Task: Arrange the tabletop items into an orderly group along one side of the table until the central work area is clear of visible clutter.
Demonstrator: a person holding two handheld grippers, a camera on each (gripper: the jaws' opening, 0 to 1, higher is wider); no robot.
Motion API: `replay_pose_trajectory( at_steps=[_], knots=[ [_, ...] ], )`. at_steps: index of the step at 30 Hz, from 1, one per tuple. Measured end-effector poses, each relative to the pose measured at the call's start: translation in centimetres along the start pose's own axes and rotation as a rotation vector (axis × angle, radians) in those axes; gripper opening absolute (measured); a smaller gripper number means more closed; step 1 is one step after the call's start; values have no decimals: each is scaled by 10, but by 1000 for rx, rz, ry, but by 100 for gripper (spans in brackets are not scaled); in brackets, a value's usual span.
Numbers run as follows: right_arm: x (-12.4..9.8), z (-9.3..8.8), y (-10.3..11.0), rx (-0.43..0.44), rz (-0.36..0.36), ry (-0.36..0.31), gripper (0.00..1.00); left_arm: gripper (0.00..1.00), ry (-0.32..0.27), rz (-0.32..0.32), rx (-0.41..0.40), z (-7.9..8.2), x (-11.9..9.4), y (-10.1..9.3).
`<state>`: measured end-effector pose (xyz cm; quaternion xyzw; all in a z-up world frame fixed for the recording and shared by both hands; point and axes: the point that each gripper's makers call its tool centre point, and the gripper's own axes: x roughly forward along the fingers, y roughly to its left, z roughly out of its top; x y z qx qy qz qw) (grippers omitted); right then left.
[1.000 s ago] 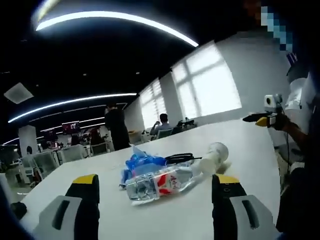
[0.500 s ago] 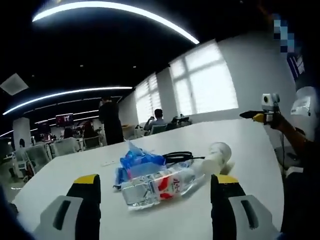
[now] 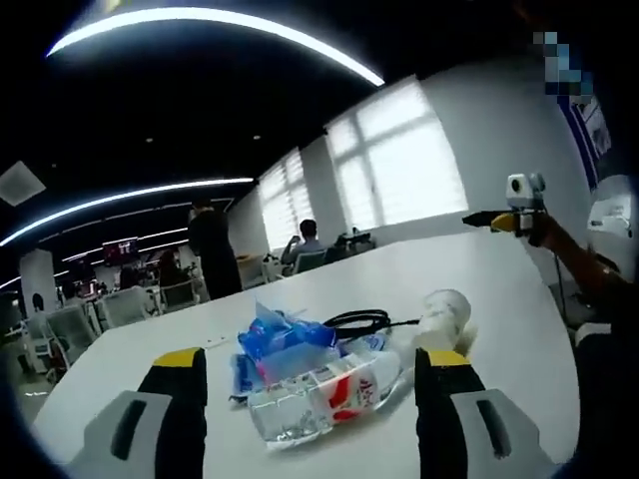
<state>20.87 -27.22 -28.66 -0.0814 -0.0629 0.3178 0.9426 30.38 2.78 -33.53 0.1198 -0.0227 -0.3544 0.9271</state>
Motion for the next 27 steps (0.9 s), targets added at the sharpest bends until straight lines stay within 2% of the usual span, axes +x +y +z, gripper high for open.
replay_pose_trajectory(
  at_steps=[6,8,10,12,19,21,27],
  knots=[
    [21,11,1,-9,46,-9,44,77,10,-13,10,1,9,5],
    [27,12,0,-9,53,-6,44,77,16,-10,-17,1,10,7],
    [36,12,1,-4,72,-4,44,78,47,-12,-71,-4,12,11],
    [43,14,1,-1,82,-1,44,79,54,-14,-80,-6,14,14],
    [53,19,0,-10,99,-4,44,77,59,-16,-83,-7,17,18],
    [69,22,-7,-45,84,22,44,77,46,25,-78,-8,22,31],
    [88,31,-8,-31,113,1,42,77,59,21,-83,-11,29,36]
  ],
)
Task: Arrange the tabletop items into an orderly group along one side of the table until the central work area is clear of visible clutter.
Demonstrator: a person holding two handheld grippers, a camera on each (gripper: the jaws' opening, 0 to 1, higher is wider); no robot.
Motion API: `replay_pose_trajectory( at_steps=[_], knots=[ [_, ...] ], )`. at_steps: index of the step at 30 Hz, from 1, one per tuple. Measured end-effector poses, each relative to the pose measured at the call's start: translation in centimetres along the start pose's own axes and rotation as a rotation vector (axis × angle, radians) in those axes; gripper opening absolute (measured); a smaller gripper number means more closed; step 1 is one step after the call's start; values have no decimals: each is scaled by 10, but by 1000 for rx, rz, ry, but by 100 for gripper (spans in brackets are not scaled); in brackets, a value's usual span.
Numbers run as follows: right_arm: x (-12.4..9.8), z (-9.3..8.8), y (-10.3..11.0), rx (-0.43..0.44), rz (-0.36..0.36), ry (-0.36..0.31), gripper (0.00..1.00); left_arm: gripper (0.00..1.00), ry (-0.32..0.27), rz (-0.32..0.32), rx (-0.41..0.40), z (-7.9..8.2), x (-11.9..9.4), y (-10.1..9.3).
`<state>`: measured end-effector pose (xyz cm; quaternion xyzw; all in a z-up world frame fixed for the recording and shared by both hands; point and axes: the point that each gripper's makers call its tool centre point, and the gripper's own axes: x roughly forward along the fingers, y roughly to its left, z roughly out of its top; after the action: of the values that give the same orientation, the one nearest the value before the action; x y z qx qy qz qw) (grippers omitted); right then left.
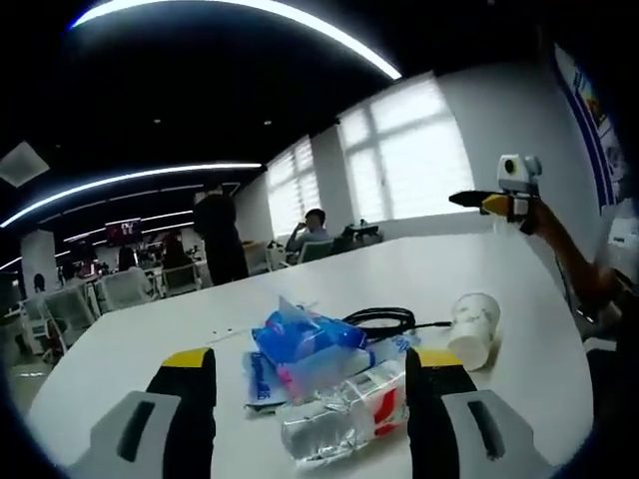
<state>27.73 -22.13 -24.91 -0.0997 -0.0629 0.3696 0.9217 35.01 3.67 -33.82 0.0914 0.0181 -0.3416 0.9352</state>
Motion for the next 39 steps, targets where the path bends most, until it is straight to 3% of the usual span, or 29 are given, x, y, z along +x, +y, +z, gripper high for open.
replay_pose_trajectory(
  at_steps=[10,24,28,30,39],
  knots=[
    [34,14,-4,21,40,-12,41,86,-46,-24,-31,15,16,2],
    [59,11,-7,48,61,-4,40,83,-90,-58,-110,27,27,5],
    [80,14,-4,17,76,18,39,80,-87,-99,-31,41,41,9],
    [84,13,-7,15,63,34,39,76,-126,-160,5,50,47,5],
    [97,13,-4,-7,74,52,36,71,-105,-140,39,48,50,11]
  ],
)
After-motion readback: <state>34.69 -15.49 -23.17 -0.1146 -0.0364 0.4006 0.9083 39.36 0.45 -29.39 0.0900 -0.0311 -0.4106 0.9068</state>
